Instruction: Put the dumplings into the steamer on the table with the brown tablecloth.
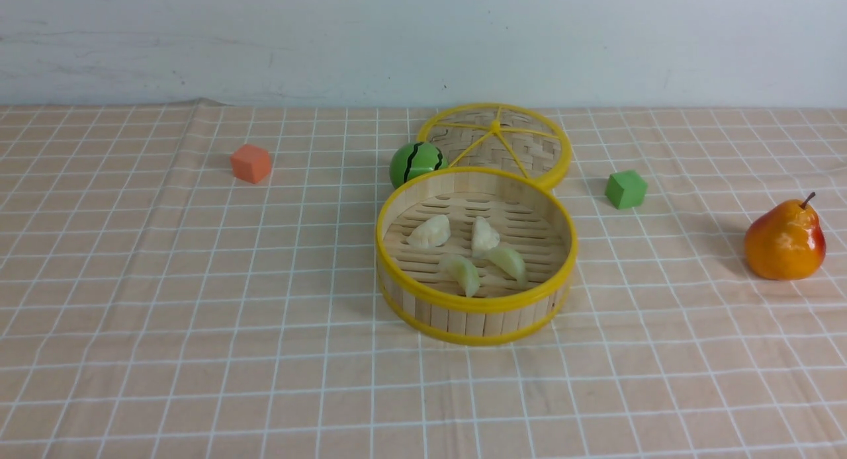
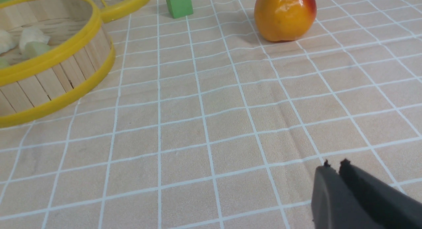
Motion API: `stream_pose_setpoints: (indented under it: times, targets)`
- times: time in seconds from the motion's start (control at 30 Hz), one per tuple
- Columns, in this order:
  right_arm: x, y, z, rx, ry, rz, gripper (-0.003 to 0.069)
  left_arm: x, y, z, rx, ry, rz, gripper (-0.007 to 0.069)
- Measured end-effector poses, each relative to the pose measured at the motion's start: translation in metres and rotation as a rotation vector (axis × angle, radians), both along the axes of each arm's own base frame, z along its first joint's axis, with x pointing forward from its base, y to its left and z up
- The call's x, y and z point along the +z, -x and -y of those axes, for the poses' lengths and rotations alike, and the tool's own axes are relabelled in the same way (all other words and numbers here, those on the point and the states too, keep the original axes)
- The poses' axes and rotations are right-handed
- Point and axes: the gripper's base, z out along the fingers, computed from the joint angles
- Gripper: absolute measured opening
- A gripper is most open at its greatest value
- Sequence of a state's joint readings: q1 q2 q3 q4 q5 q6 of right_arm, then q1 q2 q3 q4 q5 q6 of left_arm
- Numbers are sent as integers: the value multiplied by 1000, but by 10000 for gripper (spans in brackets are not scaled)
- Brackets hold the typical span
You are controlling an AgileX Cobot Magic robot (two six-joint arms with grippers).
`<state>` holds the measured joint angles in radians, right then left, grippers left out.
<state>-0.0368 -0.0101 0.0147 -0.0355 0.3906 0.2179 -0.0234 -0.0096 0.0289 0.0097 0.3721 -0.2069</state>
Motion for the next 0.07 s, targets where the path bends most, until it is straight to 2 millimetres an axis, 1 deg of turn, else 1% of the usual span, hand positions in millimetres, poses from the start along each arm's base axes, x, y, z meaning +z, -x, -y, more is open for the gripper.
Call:
stream_pose_setpoints:
  times: [0.07]
  targets:
    - [0, 0, 0, 0, 0, 0, 45, 0, 0, 0, 0, 0, 0, -13]
